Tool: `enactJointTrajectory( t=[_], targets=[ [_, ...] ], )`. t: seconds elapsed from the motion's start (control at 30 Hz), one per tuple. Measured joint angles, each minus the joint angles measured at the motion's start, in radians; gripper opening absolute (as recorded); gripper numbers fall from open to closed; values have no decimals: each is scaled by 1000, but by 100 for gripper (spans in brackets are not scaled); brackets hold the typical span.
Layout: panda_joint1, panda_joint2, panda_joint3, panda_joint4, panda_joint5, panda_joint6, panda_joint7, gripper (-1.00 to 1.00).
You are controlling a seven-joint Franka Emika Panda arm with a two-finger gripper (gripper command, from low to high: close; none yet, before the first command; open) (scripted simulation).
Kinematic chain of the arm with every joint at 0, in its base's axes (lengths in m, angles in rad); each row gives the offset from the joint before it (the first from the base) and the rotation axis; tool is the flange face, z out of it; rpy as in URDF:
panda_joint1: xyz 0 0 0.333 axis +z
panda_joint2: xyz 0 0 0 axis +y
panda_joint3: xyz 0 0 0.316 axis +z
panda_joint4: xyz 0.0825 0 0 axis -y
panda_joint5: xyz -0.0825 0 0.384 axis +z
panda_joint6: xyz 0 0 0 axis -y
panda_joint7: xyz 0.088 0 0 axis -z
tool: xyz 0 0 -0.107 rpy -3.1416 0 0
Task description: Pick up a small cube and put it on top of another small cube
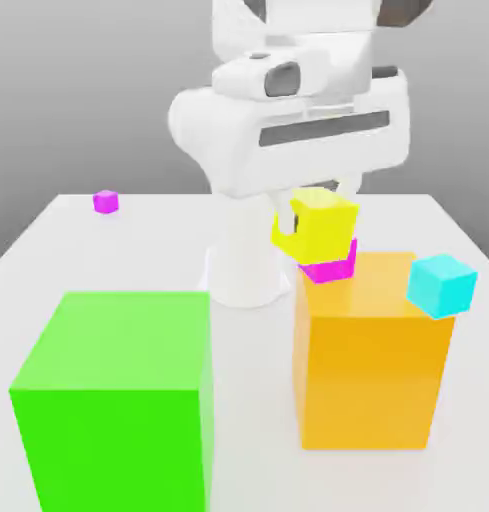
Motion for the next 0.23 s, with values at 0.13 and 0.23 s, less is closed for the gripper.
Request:
enactJointTrajectory(
  t=[0.13, 0.23],
  targets=[
    [81, 70, 115, -45, 14, 88, 39, 100],
    [81, 70, 115, -45, 14, 88, 38, 100]
  ],
)
